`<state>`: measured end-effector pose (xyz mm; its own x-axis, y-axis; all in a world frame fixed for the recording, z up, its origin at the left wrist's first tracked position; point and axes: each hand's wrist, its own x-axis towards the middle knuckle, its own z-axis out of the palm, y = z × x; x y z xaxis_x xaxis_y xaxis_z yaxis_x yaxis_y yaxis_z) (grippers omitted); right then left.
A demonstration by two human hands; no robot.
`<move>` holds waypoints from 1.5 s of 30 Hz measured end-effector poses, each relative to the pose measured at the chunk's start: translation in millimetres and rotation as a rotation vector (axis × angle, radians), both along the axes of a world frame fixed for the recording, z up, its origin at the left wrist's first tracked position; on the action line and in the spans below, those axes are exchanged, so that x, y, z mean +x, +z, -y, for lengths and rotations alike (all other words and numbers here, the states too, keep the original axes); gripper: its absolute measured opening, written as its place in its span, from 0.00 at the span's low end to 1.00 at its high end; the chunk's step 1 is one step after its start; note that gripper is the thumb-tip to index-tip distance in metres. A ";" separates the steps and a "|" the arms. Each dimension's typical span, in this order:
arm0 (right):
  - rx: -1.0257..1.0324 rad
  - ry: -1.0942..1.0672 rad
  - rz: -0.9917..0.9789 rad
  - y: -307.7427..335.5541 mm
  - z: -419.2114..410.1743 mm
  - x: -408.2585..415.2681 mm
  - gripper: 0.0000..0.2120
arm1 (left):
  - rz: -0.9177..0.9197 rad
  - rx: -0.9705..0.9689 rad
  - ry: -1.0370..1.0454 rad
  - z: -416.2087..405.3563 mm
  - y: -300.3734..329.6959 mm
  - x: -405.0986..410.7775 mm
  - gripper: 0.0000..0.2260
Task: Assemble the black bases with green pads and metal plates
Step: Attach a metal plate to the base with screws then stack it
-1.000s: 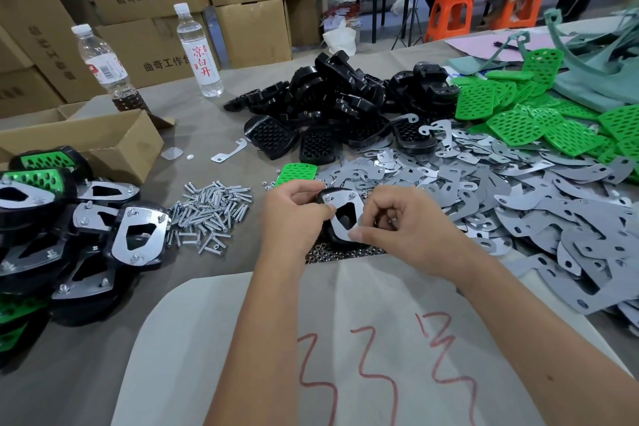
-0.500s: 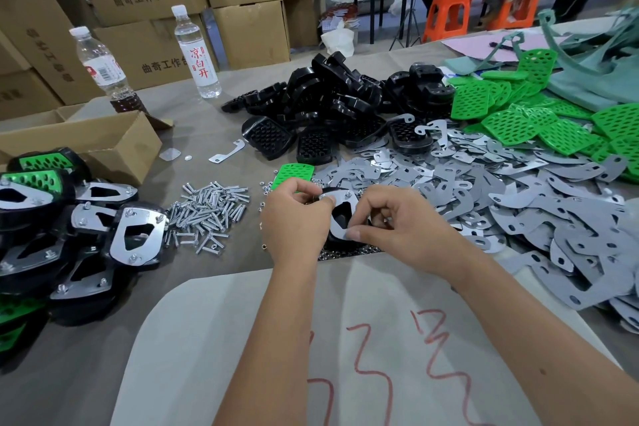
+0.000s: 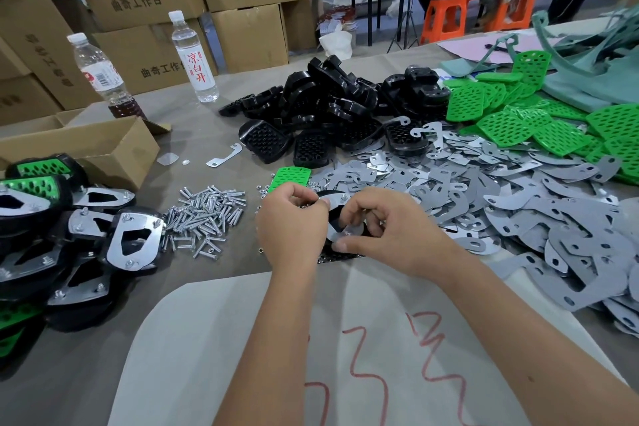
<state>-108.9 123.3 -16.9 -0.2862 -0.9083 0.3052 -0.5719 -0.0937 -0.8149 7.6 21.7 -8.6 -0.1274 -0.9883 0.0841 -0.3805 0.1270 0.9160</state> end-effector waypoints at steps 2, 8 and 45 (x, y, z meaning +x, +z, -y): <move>-0.005 -0.051 -0.090 -0.1 3.6 5.0 0.14 | 0.024 -0.035 0.003 -1.2 -0.1 -0.1 0.06; 0.000 -0.062 -0.147 0.9 1.6 6.1 0.14 | 0.025 -0.074 -0.008 0.2 -1.5 0.6 0.08; 0.096 0.036 0.084 2.8 -3.9 -5.5 0.09 | 0.146 -0.255 -0.284 27.1 -9.3 22.1 0.07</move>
<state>-114.4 127.2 -14.0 -0.2736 -0.9423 0.1930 -0.4988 -0.0326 -0.8661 29.7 -5.4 -18.0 -0.4211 -0.8619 0.2824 -0.4213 0.4616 0.7807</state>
